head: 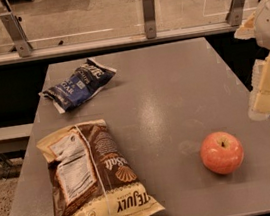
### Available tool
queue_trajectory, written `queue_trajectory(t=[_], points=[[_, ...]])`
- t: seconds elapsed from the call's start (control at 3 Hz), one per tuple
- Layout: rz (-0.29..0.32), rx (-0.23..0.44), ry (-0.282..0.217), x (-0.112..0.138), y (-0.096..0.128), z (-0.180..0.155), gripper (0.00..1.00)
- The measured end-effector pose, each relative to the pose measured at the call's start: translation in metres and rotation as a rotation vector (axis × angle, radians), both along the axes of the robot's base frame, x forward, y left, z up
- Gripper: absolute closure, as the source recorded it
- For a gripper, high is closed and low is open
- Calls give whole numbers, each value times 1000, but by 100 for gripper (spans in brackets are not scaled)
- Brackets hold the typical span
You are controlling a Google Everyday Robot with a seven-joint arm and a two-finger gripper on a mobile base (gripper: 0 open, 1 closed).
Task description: Move brown chip bag near blue chip bag
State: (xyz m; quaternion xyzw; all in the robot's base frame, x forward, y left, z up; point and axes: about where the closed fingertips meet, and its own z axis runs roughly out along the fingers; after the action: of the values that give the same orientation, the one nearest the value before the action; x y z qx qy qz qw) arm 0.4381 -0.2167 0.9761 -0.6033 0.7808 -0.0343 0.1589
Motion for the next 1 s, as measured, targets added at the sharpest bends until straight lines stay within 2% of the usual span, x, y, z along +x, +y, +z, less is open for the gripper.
queue_trajectory(t=[0.33,1.0], points=[[0,0,0,0,0,0,0],[209,143,-59,40,69,1,0]])
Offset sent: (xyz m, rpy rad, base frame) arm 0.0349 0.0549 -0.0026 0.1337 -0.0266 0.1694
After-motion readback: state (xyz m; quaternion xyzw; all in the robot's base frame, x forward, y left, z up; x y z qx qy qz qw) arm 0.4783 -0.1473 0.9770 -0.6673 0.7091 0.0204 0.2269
